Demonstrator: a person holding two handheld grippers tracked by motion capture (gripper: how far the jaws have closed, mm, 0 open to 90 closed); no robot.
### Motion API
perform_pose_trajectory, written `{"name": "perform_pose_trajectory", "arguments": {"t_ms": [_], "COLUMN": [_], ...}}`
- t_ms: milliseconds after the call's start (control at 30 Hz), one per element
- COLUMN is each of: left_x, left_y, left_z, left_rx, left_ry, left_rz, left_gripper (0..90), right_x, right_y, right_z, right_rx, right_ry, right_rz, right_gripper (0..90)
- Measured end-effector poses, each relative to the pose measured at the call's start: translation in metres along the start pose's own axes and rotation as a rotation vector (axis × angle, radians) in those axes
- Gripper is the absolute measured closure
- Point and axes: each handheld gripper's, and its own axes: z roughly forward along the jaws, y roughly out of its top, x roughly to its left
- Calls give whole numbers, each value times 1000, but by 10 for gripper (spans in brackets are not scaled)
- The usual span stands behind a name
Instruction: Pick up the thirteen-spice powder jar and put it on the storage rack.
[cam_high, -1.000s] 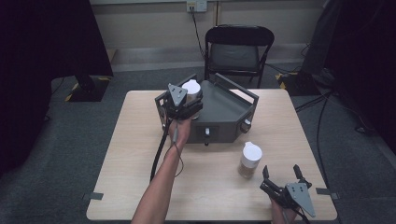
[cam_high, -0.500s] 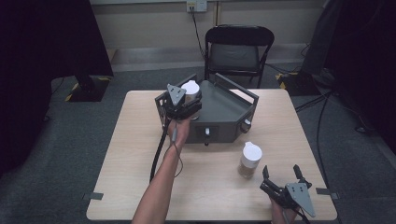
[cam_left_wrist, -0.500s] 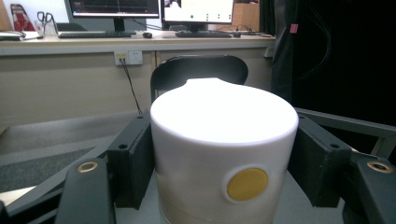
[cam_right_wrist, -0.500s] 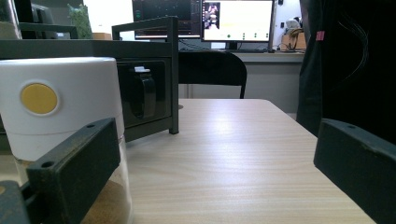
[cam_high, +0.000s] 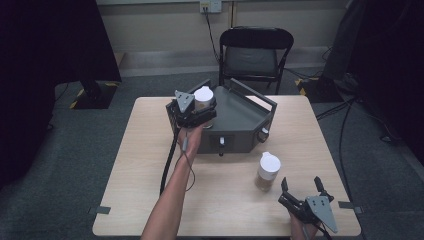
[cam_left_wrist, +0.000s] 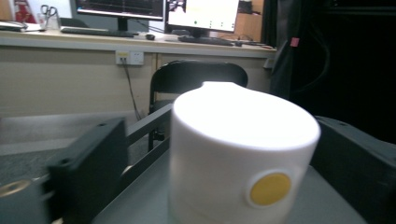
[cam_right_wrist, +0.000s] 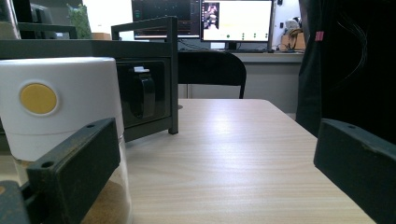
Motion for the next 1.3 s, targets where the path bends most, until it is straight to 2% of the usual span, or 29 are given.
{"name": "perform_pose_trajectory", "arguments": {"t_ms": [267, 600, 767, 933, 1100, 1300], "left_x": [10, 18, 21, 22, 23, 19], "left_y": [-12, -28, -42, -56, -70, -94], "left_z": [-24, -53, -76, -98, -114, -130], "left_rx": [-69, -99, -128, -167, -163, -163], "left_ry": [-12, -27, -38, -23, -12, 10], "left_rz": [-22, -34, -33, -12, -12, 12], "left_gripper": [0, 0, 0, 0, 0, 0], "right_x": [1, 2, 2, 2, 2, 2], "right_y": [0, 0, 0, 0, 0, 0], "right_z": [0, 0, 0, 0, 0, 0], "right_rx": [-1, 0, 0, 0, 0, 0], "right_ry": [-3, -9, -11, -12, -14, -14], "right_rz": [-2, -2, -2, -1, -1, -1], "right_gripper": [0, 0, 0, 0, 0, 0]}}
